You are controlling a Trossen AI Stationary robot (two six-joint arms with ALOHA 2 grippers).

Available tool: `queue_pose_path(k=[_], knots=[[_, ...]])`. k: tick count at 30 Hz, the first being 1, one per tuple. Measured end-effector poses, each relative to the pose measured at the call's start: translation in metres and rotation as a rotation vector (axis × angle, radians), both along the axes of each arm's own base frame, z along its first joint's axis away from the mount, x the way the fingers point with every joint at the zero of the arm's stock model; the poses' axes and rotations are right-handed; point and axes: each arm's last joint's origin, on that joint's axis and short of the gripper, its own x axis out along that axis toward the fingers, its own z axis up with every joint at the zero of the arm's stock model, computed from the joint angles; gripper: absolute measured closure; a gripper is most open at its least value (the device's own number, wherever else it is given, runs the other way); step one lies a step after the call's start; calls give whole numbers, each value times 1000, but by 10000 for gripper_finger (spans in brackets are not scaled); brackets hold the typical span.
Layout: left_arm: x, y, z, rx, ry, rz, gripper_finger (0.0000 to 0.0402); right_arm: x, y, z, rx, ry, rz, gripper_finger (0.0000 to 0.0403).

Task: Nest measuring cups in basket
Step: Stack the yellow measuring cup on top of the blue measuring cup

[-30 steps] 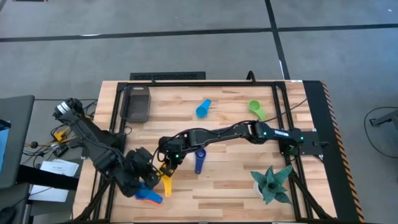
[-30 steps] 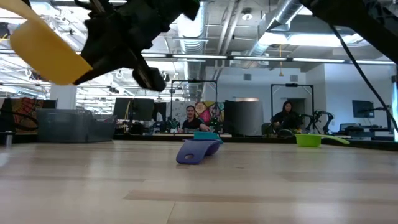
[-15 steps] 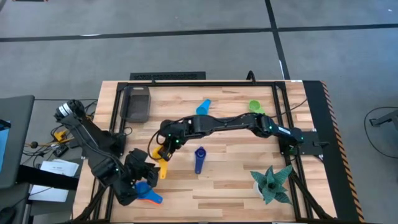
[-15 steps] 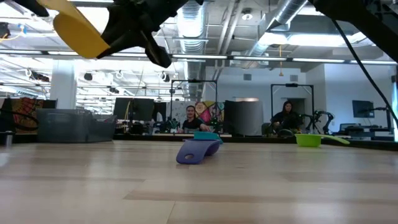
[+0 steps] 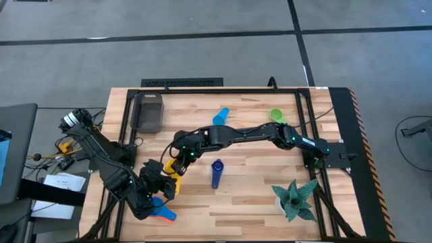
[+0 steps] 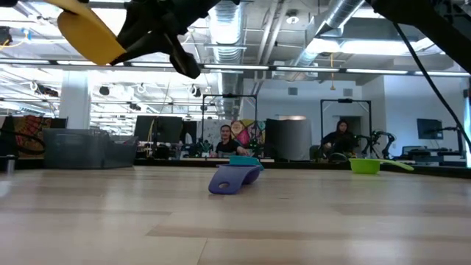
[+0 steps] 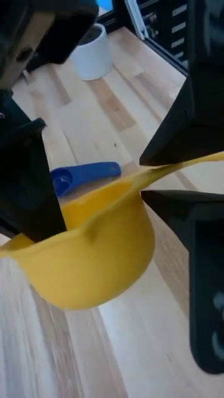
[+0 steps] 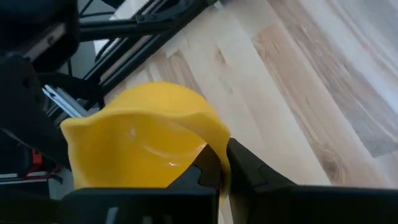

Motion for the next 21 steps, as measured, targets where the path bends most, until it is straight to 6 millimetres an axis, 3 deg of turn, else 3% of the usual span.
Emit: queue_pose_path(k=[7,15,21], knots=[[1,1,0,-81,-14,63,387,0,1,0,8,-1,9,371],[-7,-18,2,-261,-58,57,400,-5,-1,-4,13,71,30,314],[-15,-27,1,-313,26,-31,401,-7,-2,-6,9,82,111,263]])
